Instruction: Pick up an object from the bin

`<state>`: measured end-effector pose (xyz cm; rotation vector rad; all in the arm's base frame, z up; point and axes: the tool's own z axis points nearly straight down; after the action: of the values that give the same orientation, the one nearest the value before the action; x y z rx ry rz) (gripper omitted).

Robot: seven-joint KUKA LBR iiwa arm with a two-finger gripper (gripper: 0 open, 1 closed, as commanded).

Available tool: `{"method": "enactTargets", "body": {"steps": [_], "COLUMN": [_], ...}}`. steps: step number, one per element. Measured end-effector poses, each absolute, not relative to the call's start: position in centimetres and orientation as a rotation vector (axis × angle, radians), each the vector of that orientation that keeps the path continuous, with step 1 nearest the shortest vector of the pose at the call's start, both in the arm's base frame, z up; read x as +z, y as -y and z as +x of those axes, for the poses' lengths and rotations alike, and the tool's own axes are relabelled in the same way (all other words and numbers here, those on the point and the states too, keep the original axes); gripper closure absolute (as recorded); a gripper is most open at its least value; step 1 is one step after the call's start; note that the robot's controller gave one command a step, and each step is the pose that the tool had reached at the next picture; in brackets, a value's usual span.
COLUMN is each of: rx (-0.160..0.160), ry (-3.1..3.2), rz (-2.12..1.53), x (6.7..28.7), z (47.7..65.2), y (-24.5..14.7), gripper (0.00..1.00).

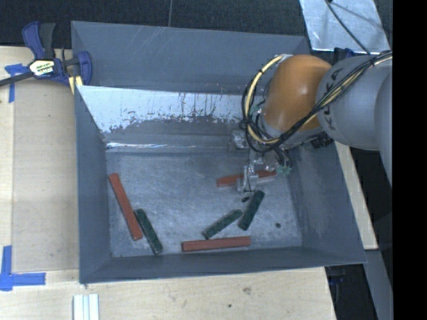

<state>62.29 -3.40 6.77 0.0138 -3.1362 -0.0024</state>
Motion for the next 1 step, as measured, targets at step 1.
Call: {"method": "enactTargets", "body": {"steps": [1], "rx": [0.001], "ry": [3.146], "rz": [0.090], "x": [10.09], "z": [61.64], "y": [4.49], "gripper": [0.00]}}
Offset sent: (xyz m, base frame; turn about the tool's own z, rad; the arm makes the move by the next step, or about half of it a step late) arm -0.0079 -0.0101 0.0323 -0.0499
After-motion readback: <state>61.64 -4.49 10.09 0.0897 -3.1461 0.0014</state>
